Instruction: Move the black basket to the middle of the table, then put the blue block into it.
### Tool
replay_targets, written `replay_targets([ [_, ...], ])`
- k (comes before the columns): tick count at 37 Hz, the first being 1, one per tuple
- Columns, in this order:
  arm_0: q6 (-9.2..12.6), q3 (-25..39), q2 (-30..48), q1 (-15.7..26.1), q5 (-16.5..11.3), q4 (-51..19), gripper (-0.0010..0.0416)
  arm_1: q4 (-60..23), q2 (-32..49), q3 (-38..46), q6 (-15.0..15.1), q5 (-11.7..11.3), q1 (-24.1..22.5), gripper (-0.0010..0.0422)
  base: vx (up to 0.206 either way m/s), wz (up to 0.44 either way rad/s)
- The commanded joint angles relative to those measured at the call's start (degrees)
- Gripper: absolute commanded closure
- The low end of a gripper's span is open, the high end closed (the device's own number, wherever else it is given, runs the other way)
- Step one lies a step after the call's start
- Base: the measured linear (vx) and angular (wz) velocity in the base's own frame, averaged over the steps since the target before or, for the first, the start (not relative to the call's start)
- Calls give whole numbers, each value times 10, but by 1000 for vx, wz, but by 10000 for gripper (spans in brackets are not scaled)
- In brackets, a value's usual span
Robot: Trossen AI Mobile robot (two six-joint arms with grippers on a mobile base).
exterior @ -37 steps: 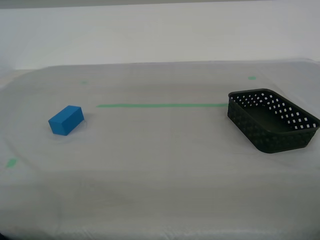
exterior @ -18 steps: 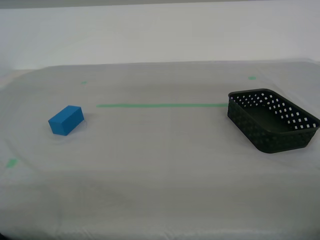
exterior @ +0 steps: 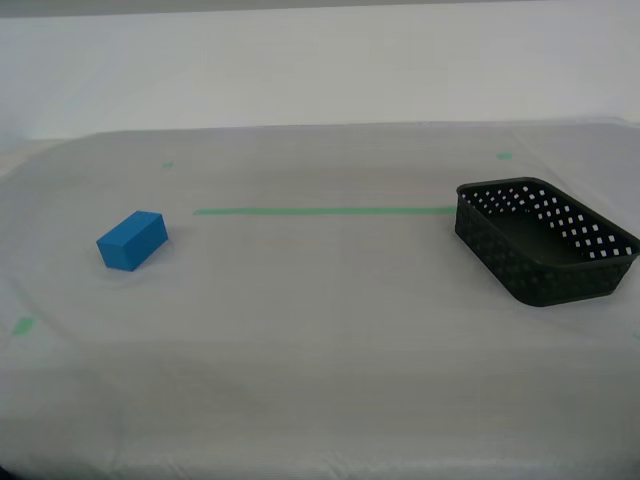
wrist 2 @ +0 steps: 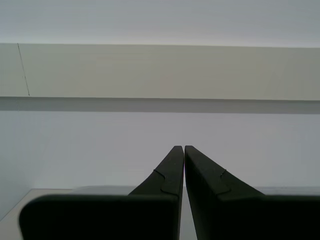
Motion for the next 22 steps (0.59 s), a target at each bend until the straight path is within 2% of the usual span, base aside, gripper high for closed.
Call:
replay_targets([
  [1,0,0,0,0,-1,2,406,3,0,0,1,0,0,412,0,0],
  [22,0,0,0,0,-1,-11,406,3,0,0,1,0,0,412,0,0],
])
